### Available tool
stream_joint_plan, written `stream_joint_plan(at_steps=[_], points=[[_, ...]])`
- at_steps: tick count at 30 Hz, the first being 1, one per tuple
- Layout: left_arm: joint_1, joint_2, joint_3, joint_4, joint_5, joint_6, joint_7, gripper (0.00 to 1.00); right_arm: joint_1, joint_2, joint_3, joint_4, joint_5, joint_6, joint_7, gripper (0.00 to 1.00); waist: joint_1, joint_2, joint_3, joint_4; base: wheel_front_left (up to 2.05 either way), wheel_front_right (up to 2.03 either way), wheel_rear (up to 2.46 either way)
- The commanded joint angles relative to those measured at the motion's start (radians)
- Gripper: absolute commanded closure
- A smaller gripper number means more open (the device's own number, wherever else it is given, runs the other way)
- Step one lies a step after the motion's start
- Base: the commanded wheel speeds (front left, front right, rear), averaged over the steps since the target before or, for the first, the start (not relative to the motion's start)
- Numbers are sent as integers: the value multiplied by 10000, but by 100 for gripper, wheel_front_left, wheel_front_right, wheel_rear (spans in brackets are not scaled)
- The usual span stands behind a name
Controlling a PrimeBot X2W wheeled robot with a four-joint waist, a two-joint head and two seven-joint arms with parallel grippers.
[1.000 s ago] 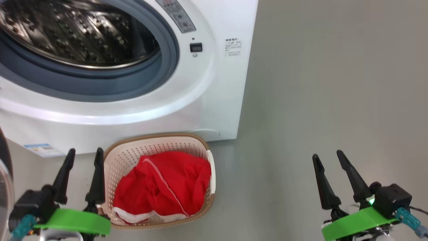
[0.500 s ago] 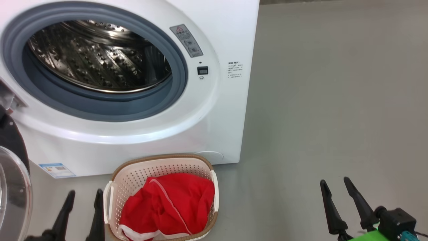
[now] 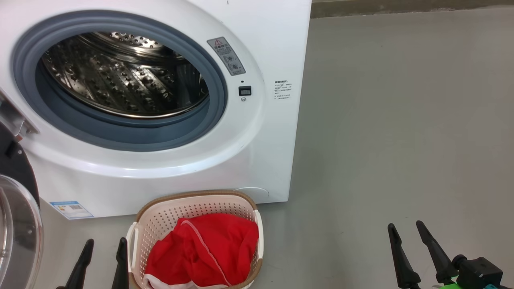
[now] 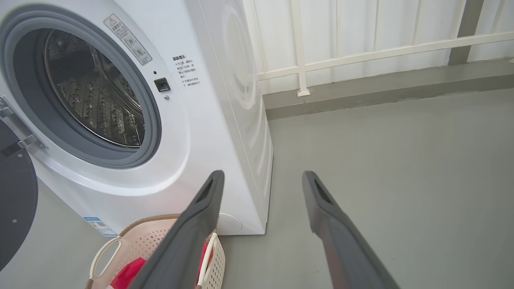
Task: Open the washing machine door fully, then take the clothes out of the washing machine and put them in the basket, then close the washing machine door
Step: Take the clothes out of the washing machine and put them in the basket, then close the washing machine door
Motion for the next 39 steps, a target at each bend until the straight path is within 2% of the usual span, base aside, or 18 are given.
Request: stream_joint_plan(at_steps=[1, 18, 39], points=[[-177, 84, 318, -256, -55, -56, -61, 0, -96, -118, 174, -273, -65, 65, -65, 0, 0, 0, 2, 5, 0, 0, 0], [-330, 154, 316, -241, -2, -56, -61, 0, -220, -118, 184, -282, -30, 65, -65, 0, 0, 0, 146, 55, -12, 12, 0], [-471, 251, 194, -233, -151, -56, -61, 0, -330, -118, 182, -261, -32, 65, -65, 0, 0, 0, 214, 117, -124, 124, 0]])
